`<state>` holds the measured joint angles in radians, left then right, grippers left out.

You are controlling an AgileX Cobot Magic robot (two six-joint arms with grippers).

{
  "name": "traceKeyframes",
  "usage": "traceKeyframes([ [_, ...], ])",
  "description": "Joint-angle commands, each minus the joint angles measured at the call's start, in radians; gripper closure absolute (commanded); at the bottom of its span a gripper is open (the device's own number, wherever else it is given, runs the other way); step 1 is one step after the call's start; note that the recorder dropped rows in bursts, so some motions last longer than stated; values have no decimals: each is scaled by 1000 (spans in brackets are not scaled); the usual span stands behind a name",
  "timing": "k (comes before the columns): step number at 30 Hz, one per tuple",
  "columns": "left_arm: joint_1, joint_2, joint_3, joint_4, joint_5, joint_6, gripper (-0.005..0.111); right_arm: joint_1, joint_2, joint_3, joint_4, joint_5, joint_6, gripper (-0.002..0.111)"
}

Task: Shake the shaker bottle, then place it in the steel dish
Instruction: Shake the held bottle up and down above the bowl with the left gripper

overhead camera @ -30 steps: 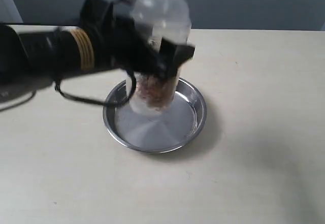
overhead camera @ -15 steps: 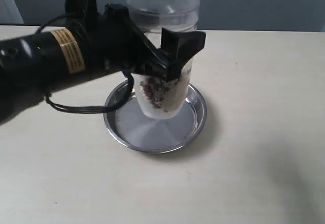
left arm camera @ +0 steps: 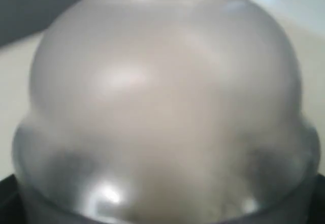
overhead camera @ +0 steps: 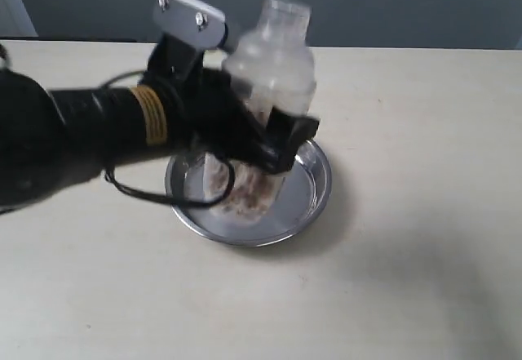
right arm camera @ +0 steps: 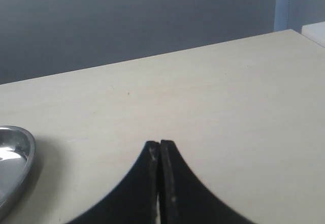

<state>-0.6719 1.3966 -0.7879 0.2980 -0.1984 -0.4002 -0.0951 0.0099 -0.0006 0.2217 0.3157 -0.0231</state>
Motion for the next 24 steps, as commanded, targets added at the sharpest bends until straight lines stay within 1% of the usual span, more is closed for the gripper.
traceKeyframes([
  [1, 14, 27, 1, -138, -31, 115, 106, -4, -5, 1, 1, -9, -3, 109],
  [2, 18, 47, -1, -179, -31, 102, 106, -4, -5, 1, 1, -9, -3, 109],
  [3, 7, 29, -27, -178, -62, 94, 106, -4, -5, 1, 1, -9, -3, 109],
  [5, -3, -55, -119, -61, -149, 102, 106, -4, -5, 1, 1, -9, -3, 109],
  [6, -2, -97, -176, -10, -125, 107, 106, -4, -5, 1, 1, -9, -3, 109],
  [7, 0, -109, -205, -22, -50, 105, 106, -4, -5, 1, 1, -9, -3, 109],
  [8, 2, -52, -142, -50, 102, 102, 106, -4, -5, 1, 1, -9, -3, 109],
  [9, 2, 11, -71, -75, 121, 82, 106, -4, -5, 1, 1, -9, -3, 109],
  [10, -4, 96, 28, -135, 63, 39, 106, -4, -5, 1, 1, -9, -3, 109],
  [11, -16, 105, 54, -145, 1, 35, 106, -4, -5, 1, 1, -9, -3, 109],
  [12, -38, 79, 72, -143, -141, 36, 106, -4, -5, 1, 1, -9, -3, 109],
  [13, -46, 71, 69, -129, -193, 49, 106, -4, -5, 1, 1, -9, -3, 109],
  [14, -30, 55, 41, -194, -168, 206, 106, -4, -5, 1, 1, -9, -3, 109],
  [15, 37, 51, 31, -471, -158, 473, 106, -4, -5, 1, 1, -9, -3, 109],
  [16, 121, 53, 37, -857, -229, 663, 106, -4, -5, 1, 1, -9, -3, 109],
  [17, 142, 52, 28, -1038, -220, 636, 106, -4, -5, 1, 1, -9, -3, 109],
  [18, 76, 41, 0, -694, -54, 557, 106, -4, -5, 1, 1, -9, -3, 109],
  [19, -41, 33, -26, -312, 78, 433, 106, -4, -5, 1, 1, -9, -3, 109],
  [20, -86, 28, -30, -135, 79, 377, 106, -4, -5, 1, 1, -9, -3, 109],
  [21, -24, 36, -30, -222, 36, 375, 106, -4, -5, 1, 1, -9, -3, 109],
  [22, 83, 66, -30, -449, -43, 381, 106, -4, -5, 1, 1, -9, -3, 109],
  [23, 134, 98, -33, -670, -122, 309, 106, -4, -5, 1, 1, -9, -3, 109],
  [24, 104, 101, -43, -598, -121, 271, 106, -4, -5, 1, 1, -9, -3, 109],
])
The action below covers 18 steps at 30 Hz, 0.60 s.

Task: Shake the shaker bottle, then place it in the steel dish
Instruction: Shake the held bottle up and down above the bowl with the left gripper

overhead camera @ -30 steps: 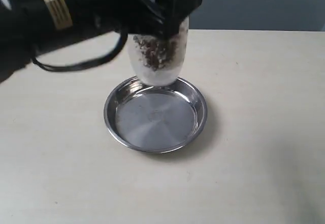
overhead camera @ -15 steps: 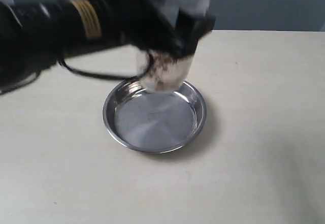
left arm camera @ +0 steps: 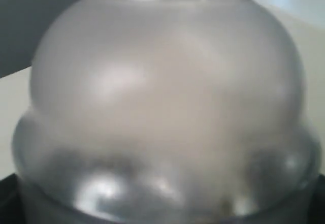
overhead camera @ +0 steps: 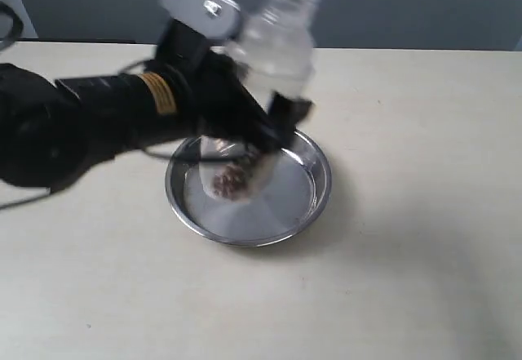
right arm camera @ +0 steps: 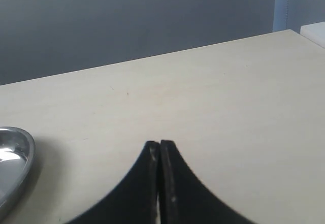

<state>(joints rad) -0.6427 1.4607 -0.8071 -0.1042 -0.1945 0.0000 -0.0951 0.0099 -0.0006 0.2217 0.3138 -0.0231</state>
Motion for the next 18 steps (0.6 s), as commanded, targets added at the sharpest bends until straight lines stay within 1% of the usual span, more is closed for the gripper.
traceKeyframes([
  [1, 15, 25, -41, 43, -72, -148, 106, -4, -5, 1, 1, -7, -3, 109],
  [2, -51, 9, -54, 270, -2, -150, 106, -4, -5, 1, 1, -7, -3, 109],
  [3, -79, 4, -61, 358, 27, -148, 106, -4, -5, 1, 1, -7, -3, 109],
  [4, -43, 11, -61, 292, 11, -137, 106, -4, -5, 1, 1, -7, -3, 109],
  [5, 13, 23, -61, 161, -11, -131, 106, -4, -5, 1, 1, -7, -3, 109],
  [6, 86, 43, -61, -56, -30, -135, 106, -4, -5, 1, 1, -7, -3, 109],
  [7, 123, 55, -61, -242, -46, -161, 106, -4, -5, 1, 1, -7, -3, 109],
  [8, 104, 53, -63, -239, -27, -154, 106, -4, -5, 1, 1, -7, -3, 109],
  [9, 45, 36, -69, -71, 29, -127, 106, -4, -5, 1, 1, -7, -3, 109],
  [10, -24, 11, -74, 145, 94, -110, 106, -4, -5, 1, 1, -7, -3, 109],
  [11, -65, -4, -71, 300, 119, -112, 106, -4, -5, 1, 1, -7, -3, 109],
  [12, -46, -5, -62, 322, 102, -119, 106, -4, -5, 1, 1, -7, -3, 109],
  [13, 21, 6, -52, 218, 60, -134, 106, -4, -5, 1, 1, -7, -3, 109],
  [14, 83, 20, -47, 75, 24, -145, 106, -4, -5, 1, 1, -7, -3, 109],
  [15, 141, 40, -39, -120, -3, -170, 106, -4, -5, 1, 1, -7, -3, 109],
  [16, 130, 44, -40, -166, 14, -185, 106, -4, -5, 1, -5, -7, -3, 109],
  [17, 85, 39, -42, -56, 50, -150, 106, -4, -5, 1, -5, -7, -3, 109],
  [18, 11, 24, -42, 145, 103, -126, 106, -4, -5, 1, -5, -7, -3, 109],
])
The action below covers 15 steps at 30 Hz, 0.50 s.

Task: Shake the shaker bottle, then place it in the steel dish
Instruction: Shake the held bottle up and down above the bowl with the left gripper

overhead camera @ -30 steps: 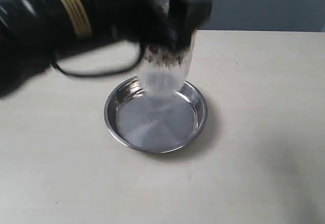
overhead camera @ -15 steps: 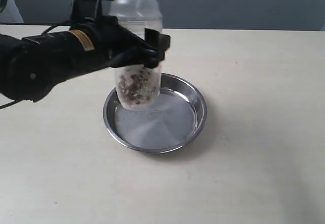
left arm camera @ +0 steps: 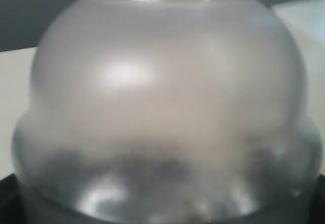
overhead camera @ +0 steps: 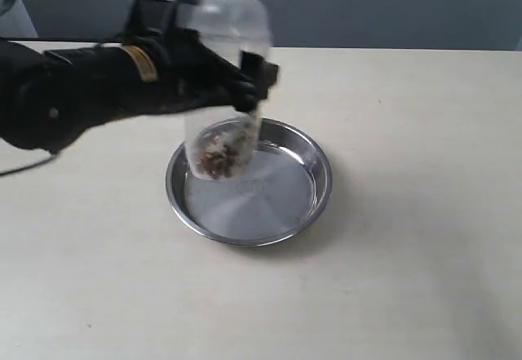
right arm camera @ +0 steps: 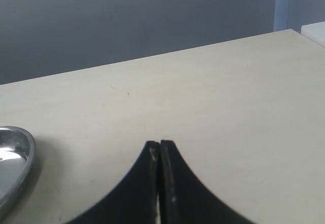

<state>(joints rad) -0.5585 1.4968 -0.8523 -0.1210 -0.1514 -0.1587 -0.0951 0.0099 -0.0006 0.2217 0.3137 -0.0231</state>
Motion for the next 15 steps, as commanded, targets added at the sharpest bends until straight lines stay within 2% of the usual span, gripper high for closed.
traceKeyframes([
  [1, -129, -25, 8, 322, 93, 34, 106, -4, -5, 1, -5, -7, -3, 109],
  [2, -128, -26, 16, 364, 77, 19, 106, -4, -5, 1, -5, -7, -3, 109],
  [3, -79, -19, 25, 300, 18, -21, 106, -4, -5, 1, -5, -7, -3, 109],
  [4, -19, -10, 33, 138, -51, -78, 106, -4, -5, 1, -3, -7, -3, 109],
  [5, 8, 0, 38, -37, -106, -134, 106, -4, -5, 1, -3, -7, -3, 109],
  [6, -13, 2, 35, -10, -118, -157, 106, -4, -5, 1, -8, -7, -3, 109],
  [8, -137, -19, 7, 472, 4, -146, 106, -4, -5, 1, -8, -7, -3, 109],
  [9, -170, -25, -1, 582, 73, -152, 106, -4, -5, 1, -8, -7, -3, 109],
  [10, -154, -19, -6, 585, 109, -158, 106, -4, -5, 1, -8, -7, -3, 109],
  [12, -16, 13, -3, 375, 67, -252, 106, -4, -5, 1, -5, -7, -3, 109],
  [13, 44, 31, 5, 221, 24, -321, 106, -4, -5, 1, -3, -7, -3, 109],
  [14, 34, 32, 12, 211, -8, -334, 106, -4, -5, 1, -7, -7, -3, 109],
  [15, -19, 17, 12, 355, -6, -324, 106, -4, -5, 1, -5, -7, -3, 109],
])
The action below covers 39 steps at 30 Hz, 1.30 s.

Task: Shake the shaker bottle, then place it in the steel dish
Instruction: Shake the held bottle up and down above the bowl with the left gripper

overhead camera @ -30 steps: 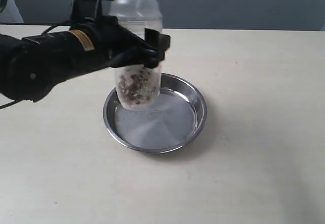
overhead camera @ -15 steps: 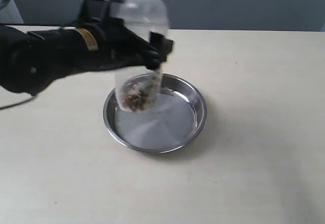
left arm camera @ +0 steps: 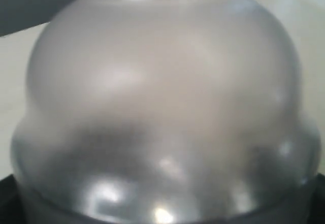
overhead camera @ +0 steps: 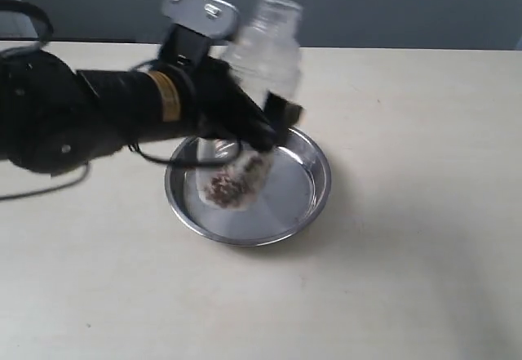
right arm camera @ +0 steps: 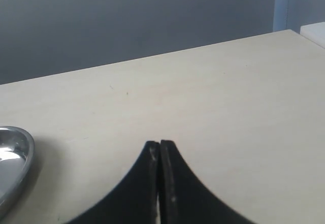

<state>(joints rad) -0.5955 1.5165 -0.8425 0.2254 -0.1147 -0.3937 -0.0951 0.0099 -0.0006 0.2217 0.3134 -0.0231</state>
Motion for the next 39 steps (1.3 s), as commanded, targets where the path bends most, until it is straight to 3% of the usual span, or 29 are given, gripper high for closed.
traceKeyframes([
  [1, -48, -27, 2, 196, -21, -90, 106, -4, -5, 1, -5, -6, -3, 109],
  [2, -82, -39, 2, 301, -1, -90, 106, -4, -5, 1, -5, -6, -3, 109],
  [3, -68, -36, -1, 284, 0, -90, 106, -4, -5, 1, -5, -6, -3, 109],
  [5, 49, -2, -1, -12, 0, -100, 106, -4, -5, 1, -5, -6, -3, 109],
  [7, 90, 20, 25, -150, -17, -98, 106, -4, -5, 1, -5, -6, -3, 109],
  [9, 62, 25, 45, -112, -69, -96, 106, -4, -5, 1, -5, -6, -3, 109],
  [12, 23, -50, -36, -32, -234, -107, 106, -4, -5, 1, -7, -10, -3, 109],
  [15, -6, -136, -126, 118, -142, -66, 106, -4, -5, 1, -7, -10, -3, 109],
  [17, -6, -62, -54, 96, -39, -70, 106, -4, -5, 1, -7, -10, -3, 109],
  [20, -9, 19, -2, -24, -98, -105, 106, -4, -5, 1, -7, -10, -3, 109],
  [23, -36, -109, -127, 115, -253, -45, 106, -3, -5, 1, -7, -10, -3, 109],
  [25, -36, -146, -217, 122, -126, 41, 106, -3, -5, 1, -7, -10, -3, 109],
  [28, -22, -36, -108, 46, 62, 51, 106, -3, -5, 1, -7, -10, -3, 109],
  [30, -32, 49, -44, -29, -1, 25, 106, -3, -5, 1, -7, -10, -3, 109],
  [33, -72, -58, -113, 63, -157, 52, 106, -3, -5, 1, -7, -8, -3, 109],
  [35, -74, -108, -160, 75, -143, 76, 106, -3, -5, 1, -7, -8, -3, 109],
  [39, -40, 53, -29, 3, -57, 84, 106, -3, -5, 1, -7, -8, -3, 109],
])
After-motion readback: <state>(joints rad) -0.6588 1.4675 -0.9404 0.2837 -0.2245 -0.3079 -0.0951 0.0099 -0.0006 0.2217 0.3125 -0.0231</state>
